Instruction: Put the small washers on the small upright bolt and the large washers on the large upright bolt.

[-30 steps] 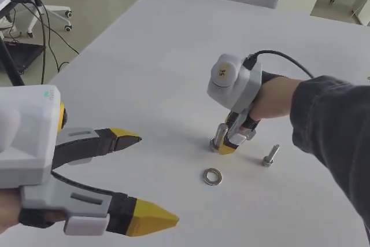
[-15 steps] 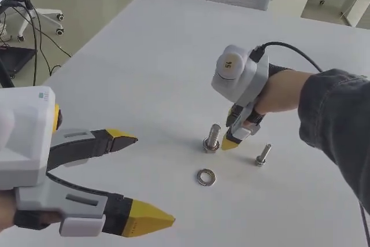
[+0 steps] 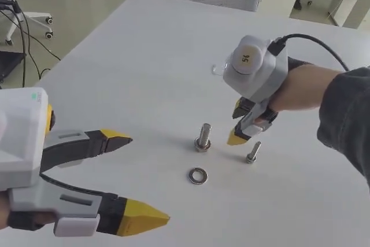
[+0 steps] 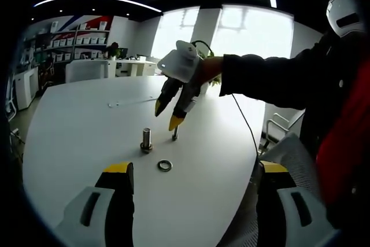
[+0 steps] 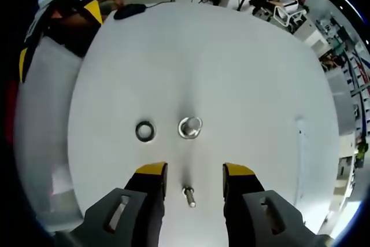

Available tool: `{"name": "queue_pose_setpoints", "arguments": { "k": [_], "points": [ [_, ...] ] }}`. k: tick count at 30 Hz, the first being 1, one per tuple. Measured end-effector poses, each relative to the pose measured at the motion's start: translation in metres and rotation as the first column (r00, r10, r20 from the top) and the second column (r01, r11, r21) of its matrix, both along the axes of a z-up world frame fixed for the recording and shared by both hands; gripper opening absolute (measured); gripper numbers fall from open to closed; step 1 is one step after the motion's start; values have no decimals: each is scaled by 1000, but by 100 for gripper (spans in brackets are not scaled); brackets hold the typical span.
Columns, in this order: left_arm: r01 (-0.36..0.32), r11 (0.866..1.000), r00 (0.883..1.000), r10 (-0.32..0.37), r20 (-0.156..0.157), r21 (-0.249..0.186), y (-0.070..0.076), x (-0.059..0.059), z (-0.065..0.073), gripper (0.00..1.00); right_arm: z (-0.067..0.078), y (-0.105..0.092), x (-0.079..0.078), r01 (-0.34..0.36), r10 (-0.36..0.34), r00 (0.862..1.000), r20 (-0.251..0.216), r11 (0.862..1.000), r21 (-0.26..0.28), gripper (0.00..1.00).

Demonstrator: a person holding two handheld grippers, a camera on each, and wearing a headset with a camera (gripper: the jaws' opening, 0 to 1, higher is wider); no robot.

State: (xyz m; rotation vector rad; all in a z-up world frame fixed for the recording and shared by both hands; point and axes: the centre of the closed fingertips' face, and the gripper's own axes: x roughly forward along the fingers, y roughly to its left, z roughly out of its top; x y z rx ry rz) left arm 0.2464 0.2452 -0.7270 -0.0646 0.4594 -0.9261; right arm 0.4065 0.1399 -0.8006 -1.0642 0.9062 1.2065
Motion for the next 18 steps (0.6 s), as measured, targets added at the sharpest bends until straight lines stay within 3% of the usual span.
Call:
{"name": "queue_pose_setpoints", "arguments": {
  "k": [18],
  "points": [
    [16,1000,1000,-16,15,0,-6,-3,4,88,12,-8,-44,14,-14,1000,1,998,65,41]
  ]
}}
